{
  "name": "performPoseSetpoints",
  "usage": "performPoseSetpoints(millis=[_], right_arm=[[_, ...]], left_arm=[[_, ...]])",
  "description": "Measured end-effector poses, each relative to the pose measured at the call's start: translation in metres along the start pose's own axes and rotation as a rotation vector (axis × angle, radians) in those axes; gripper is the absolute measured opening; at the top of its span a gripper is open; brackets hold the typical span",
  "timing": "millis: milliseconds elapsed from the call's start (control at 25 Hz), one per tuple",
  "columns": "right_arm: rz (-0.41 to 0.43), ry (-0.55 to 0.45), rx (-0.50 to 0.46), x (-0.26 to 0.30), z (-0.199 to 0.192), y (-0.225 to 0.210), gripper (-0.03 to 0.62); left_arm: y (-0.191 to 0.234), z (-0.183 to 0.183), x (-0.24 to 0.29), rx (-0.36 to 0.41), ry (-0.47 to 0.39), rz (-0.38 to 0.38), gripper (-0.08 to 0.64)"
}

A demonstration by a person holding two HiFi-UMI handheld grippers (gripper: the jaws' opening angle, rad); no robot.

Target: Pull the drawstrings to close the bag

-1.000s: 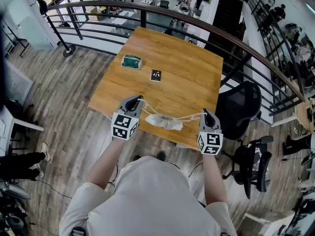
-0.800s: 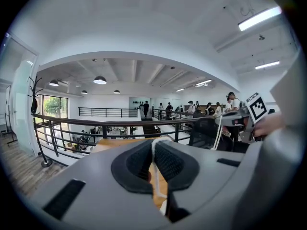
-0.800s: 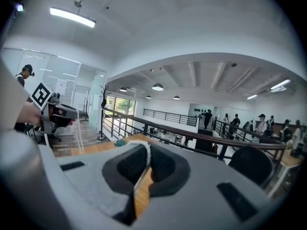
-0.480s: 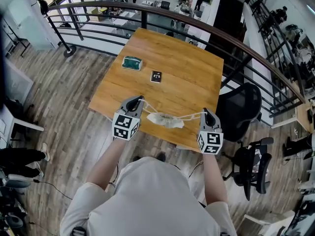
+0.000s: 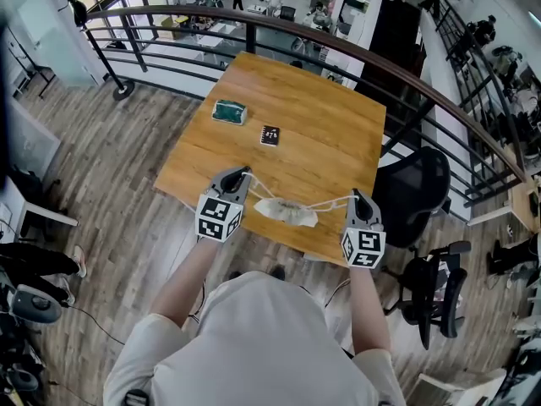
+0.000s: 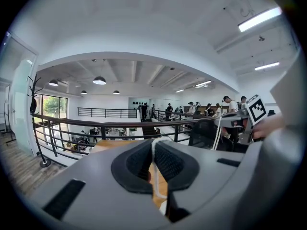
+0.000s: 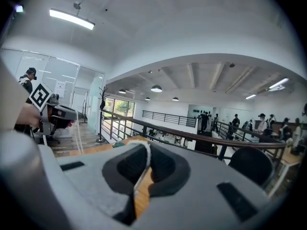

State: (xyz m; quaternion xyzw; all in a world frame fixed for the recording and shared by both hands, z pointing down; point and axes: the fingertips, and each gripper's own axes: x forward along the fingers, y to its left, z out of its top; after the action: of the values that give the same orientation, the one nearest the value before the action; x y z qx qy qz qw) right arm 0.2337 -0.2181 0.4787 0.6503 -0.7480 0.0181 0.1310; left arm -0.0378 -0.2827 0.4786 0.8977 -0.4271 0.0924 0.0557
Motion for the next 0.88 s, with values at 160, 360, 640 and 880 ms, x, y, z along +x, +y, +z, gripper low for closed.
performPoseSetpoints(millis=[160, 360, 640, 880], right_arm=[[0.003, 0.002, -0.003, -0.001, 0.002, 0.000, 0.002], [0.004, -0.006, -0.001, 0.000, 0.001, -0.003, 0.000], [0.019, -0.007, -0.008, 0.006, 0.001, -0.008, 0.002], [0.022, -0.024, -0.014, 0.013, 0.001, -0.014, 0.002]], left_arm=[[-0.004, 0.002, 0.001, -0.009, -0.002, -0.002, -0.005], [-0.007, -0.001, 0.002, -0.008, 0.000, 0.000, -0.005], [-0.008, 0.002, 0.007, -0.010, -0.002, 0.010, -0.006], [-0.007, 0.003, 0.013, -0.011, 0.001, 0.023, -0.006]])
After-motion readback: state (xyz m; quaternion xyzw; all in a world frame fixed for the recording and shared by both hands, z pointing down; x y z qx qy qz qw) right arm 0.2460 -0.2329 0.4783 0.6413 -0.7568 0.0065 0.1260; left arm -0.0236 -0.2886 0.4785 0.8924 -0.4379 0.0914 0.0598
